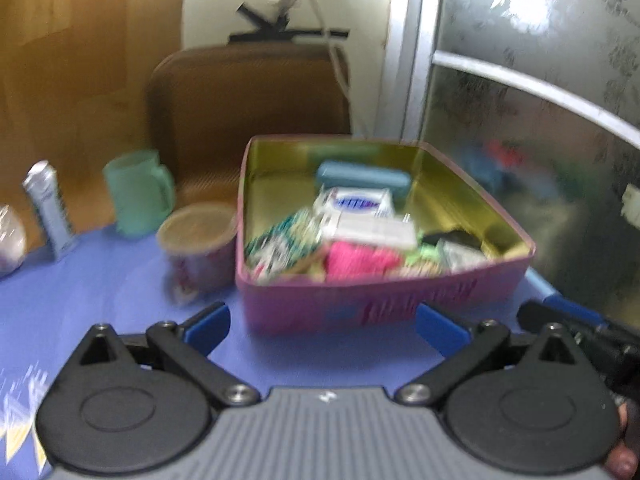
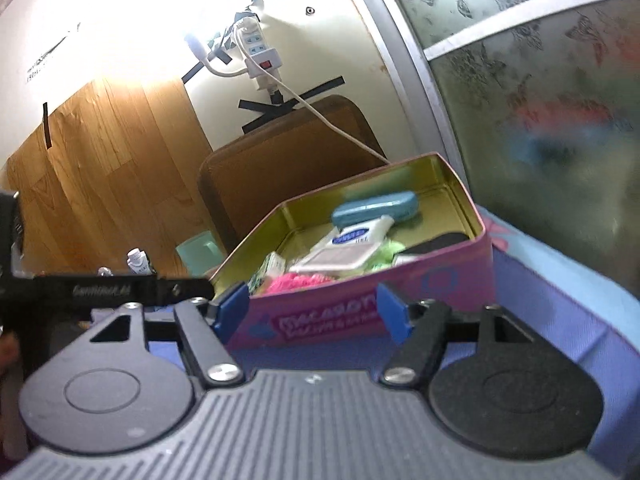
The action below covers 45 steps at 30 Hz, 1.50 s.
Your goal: Organize soft objects
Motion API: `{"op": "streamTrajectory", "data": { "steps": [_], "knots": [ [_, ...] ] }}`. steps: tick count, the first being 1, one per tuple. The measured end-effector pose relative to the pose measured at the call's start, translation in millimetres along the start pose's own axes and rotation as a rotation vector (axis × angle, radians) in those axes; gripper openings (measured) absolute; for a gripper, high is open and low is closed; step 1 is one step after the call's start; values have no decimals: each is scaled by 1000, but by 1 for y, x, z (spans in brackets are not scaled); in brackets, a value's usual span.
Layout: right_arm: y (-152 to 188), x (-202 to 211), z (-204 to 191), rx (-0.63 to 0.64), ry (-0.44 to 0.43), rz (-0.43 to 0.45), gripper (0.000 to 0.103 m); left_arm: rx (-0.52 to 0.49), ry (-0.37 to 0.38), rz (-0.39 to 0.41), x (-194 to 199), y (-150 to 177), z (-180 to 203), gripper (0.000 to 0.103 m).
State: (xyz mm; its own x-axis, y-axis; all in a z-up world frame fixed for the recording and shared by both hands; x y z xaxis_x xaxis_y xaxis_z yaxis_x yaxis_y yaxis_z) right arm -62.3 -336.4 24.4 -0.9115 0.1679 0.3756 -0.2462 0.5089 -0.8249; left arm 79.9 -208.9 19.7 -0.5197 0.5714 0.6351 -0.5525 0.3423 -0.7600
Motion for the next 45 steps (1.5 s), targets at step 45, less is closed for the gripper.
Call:
{"op": "streamTrajectory", "data": {
  "steps": [45],
  "knots": [
    [83, -11, -20, -124, 53, -219, 103, -67, -202, -146, 7, 108, -20, 103]
  ]
}}
Point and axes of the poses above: each gripper's, at about its wrist camera, not at the fingertips, and x roughly against the way its jaws point, z to its right, y to its underside, the point moved 8 cm from there along -x, roughly the way its jaws point, and after that the axes turned 7 degrees about y, right-handed, at the moved point
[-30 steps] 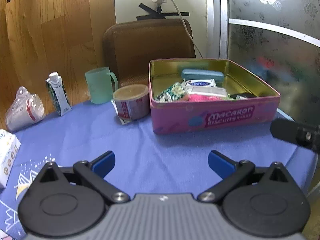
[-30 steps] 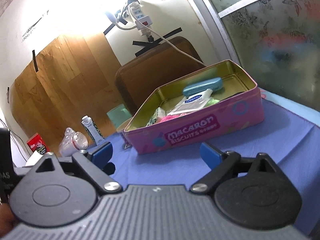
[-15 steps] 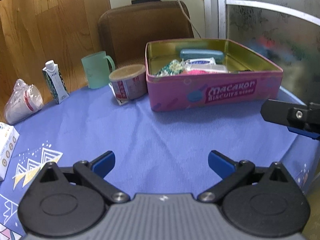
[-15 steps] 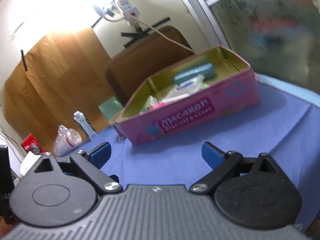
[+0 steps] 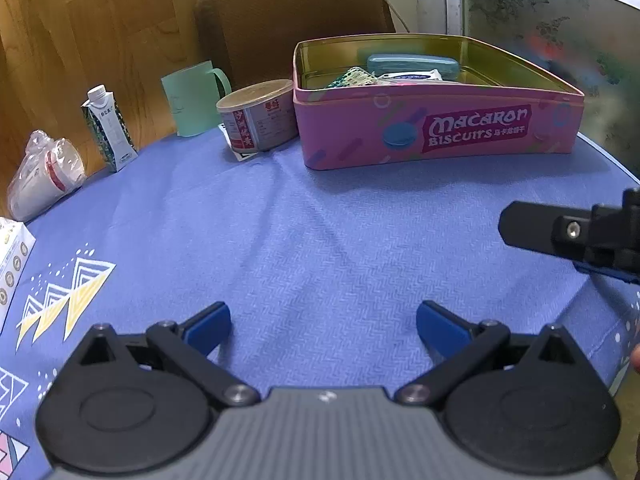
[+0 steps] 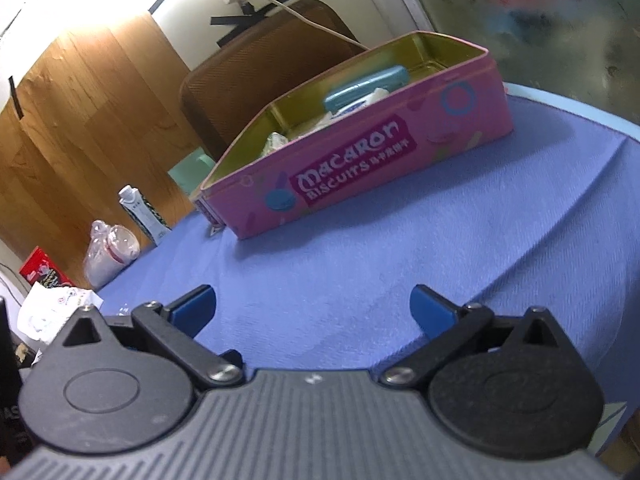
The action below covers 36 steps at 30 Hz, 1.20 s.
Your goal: Organize soft objects
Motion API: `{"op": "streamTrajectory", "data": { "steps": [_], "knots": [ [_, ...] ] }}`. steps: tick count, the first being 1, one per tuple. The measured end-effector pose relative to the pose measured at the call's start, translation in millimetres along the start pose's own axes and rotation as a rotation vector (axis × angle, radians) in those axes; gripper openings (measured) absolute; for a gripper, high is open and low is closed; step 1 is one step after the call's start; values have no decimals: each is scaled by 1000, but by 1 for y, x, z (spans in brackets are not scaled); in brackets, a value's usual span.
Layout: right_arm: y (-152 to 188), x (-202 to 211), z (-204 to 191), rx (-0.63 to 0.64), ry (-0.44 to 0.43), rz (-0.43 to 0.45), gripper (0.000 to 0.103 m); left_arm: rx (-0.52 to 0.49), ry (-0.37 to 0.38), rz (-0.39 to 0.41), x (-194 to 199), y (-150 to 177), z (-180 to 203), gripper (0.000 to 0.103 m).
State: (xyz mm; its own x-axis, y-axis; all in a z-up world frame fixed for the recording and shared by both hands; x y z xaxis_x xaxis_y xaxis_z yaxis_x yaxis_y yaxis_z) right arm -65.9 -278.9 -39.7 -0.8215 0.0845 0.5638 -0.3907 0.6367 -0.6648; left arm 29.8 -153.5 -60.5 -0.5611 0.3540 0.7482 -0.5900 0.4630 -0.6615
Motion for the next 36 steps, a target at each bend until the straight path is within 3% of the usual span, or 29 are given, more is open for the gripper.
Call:
{"op": "streamTrajectory", "data": {
  "steps": [9, 19, 36],
  "knots": [
    [-1, 1, 5, -42, 30, 22, 103, 24, 14, -3, -2, 0, -3, 103],
    [-1, 3, 2, -13, 36, 28, 103, 65, 55, -21, -4, 2, -9, 103],
    [0, 5, -4, 19, 41, 46, 103, 68, 59, -38, -3, 4, -9, 103]
  ]
}}
Point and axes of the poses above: each gripper's, at about its wrist camera, not at the fingertips, and x roughly against the way its jaws point, z to its right, y to its underside, the point moved 8 cm from there along -x, roughly the way its jaws point, and after that the axes turned 7 degrees about y, right-handed, at the moved point
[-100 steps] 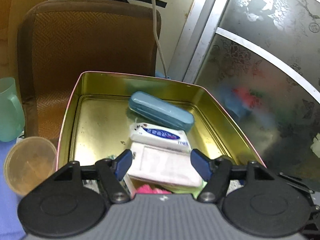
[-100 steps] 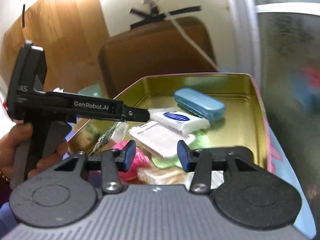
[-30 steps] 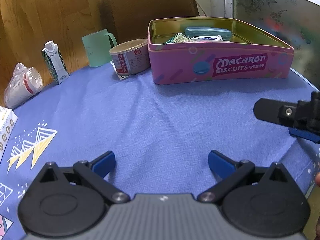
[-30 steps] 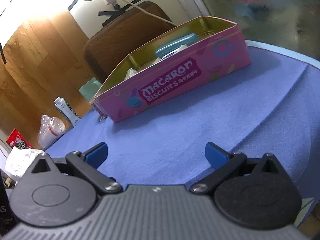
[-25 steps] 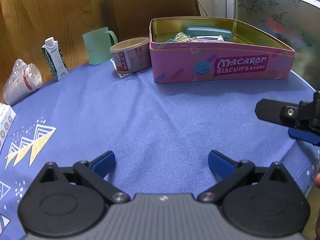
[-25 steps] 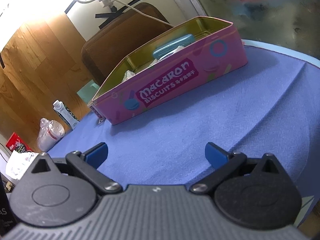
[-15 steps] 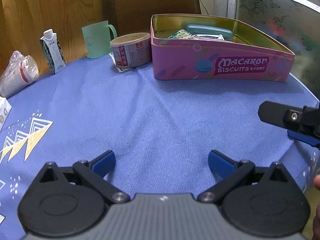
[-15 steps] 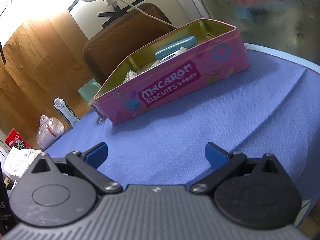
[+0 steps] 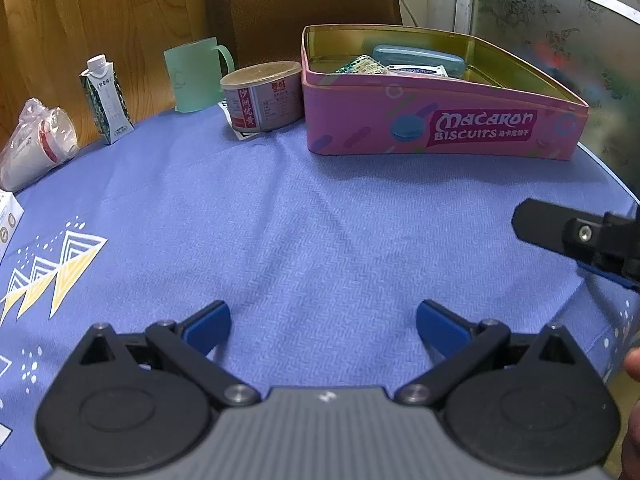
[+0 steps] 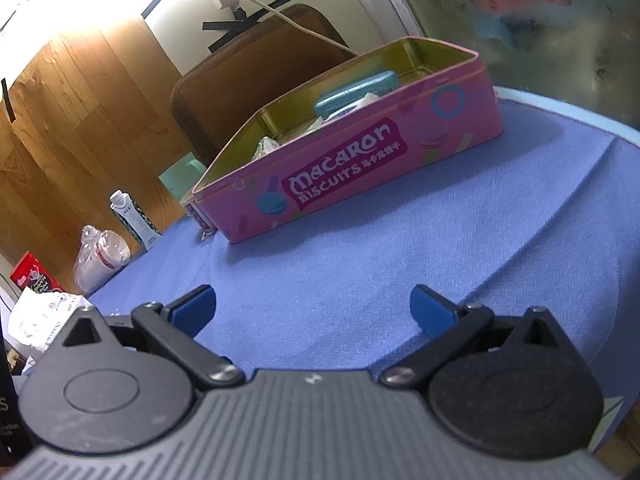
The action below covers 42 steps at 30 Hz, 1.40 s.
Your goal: Organize soft objects
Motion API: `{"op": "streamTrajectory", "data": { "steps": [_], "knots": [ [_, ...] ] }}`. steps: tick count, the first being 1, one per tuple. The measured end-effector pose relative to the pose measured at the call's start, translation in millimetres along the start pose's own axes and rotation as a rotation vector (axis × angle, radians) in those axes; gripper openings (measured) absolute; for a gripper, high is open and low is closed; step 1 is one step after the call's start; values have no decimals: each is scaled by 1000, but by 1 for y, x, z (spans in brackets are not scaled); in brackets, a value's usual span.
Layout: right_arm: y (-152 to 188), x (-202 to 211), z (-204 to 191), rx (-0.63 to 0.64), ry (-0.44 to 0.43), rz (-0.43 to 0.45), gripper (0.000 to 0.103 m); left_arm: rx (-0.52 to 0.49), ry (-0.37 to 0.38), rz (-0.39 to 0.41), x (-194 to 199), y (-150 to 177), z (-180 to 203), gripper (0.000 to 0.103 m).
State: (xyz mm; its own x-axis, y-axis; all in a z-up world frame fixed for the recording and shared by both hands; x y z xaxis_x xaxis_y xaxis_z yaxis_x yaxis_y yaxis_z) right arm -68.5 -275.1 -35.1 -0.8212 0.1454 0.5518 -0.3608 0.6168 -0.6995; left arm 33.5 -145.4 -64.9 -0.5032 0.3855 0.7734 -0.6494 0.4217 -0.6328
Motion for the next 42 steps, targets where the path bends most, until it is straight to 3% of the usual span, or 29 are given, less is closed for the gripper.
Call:
{"op": "streamTrajectory", "data": {
  "steps": [4, 13, 18, 42],
  "knots": [
    [-5, 9, -5, 36, 11, 61, 103, 10, -9, -30, 3, -1, -3, 103],
    [-12, 25, -15, 109, 36, 183, 103, 6, -148, 52, 22, -8, -19, 103],
    [-13, 30, -21, 151, 39, 229, 103, 3, -166, 64, 27, -9, -21, 103],
    [-10, 28, -22, 151, 34, 217, 103, 10, -207, 47, 27, -3, -29, 103]
  ]
}}
Point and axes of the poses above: each gripper's, at about its wrist camera, not at the fingertips, and x roughly against the way its jaws point, z to its right, y to its underside, the point moved 8 cm from there along -x, roughly the way its jaws point, and after that the axes turned 7 degrees about y, right-handed, at the moved point
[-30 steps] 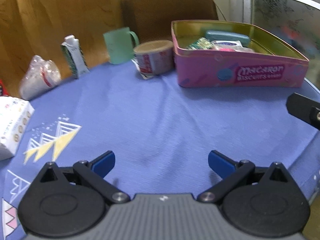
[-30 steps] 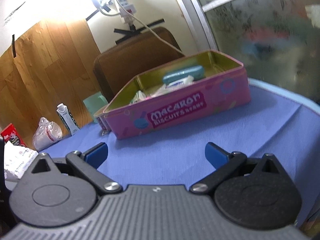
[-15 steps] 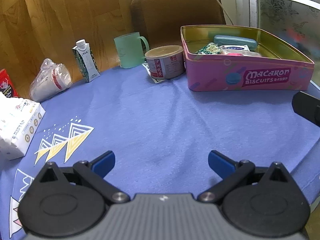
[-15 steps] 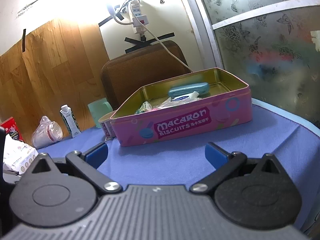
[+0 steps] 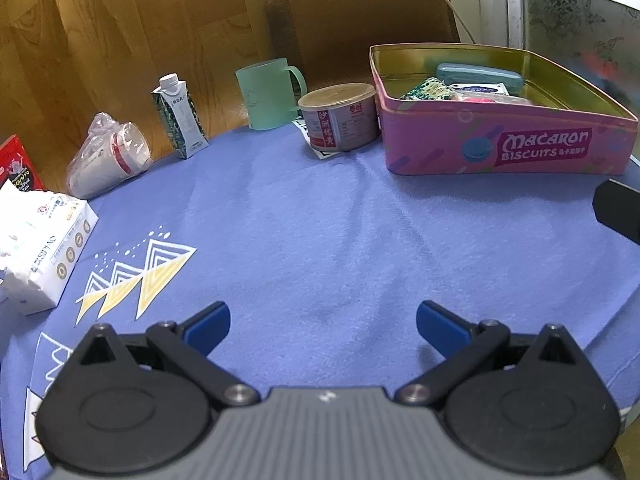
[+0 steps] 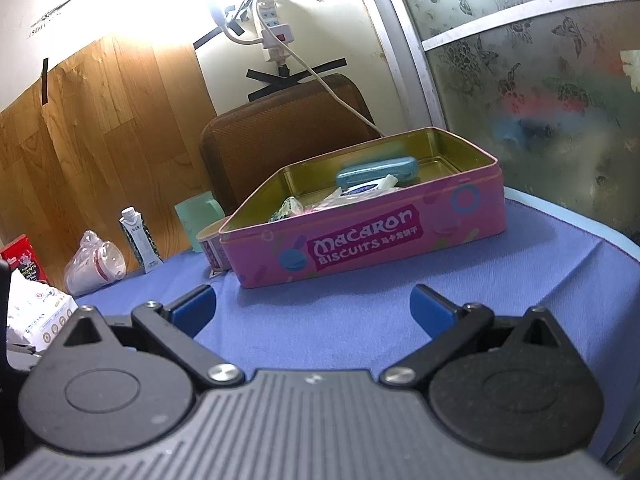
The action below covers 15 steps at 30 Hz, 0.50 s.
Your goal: Organize soft objects
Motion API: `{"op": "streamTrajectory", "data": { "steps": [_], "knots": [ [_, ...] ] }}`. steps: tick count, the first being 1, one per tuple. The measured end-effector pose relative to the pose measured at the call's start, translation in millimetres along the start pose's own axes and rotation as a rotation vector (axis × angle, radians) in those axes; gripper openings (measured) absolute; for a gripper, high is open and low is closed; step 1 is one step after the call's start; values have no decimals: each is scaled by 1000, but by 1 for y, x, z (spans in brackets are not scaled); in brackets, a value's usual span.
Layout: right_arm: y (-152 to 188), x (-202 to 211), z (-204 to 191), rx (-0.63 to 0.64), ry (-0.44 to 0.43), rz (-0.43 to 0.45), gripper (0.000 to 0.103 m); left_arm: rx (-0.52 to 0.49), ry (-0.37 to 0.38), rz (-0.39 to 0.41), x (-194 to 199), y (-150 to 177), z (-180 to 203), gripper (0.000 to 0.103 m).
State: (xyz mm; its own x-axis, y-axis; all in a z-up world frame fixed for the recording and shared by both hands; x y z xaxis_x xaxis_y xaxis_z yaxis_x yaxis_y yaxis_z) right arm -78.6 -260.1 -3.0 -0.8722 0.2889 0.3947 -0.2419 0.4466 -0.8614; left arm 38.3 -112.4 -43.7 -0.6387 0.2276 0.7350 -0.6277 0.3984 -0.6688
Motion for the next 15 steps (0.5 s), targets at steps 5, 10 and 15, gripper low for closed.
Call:
{"op": "streamTrajectory", "data": {
  "steps": [5, 10, 15],
  "knots": [
    [1, -1, 2, -9, -1, -8, 103, 7, -6, -7, -1, 1, -1, 103],
    [1, -1, 1, -12, 0, -10, 103, 12, -19, -4, 0, 0, -5, 103],
    [2, -2, 2, -19, 0, -18, 103, -6, -73, 40, 5, -4, -9, 103]
  ]
}}
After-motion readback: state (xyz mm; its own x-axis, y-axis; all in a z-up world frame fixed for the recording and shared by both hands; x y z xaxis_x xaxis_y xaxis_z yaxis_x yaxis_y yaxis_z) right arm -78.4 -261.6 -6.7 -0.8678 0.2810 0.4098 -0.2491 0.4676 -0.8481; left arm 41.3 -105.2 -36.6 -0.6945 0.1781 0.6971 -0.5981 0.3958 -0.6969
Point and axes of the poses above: each gripper's, at about its wrist camera, not at the fingertips, and x roughly against the way its jaws point, z to its right, y to its underside, the point moved 8 cm from there along -x, roughly the way its jaws point, and after that the axes turned 7 degrees about y, right-handed, at the moved point
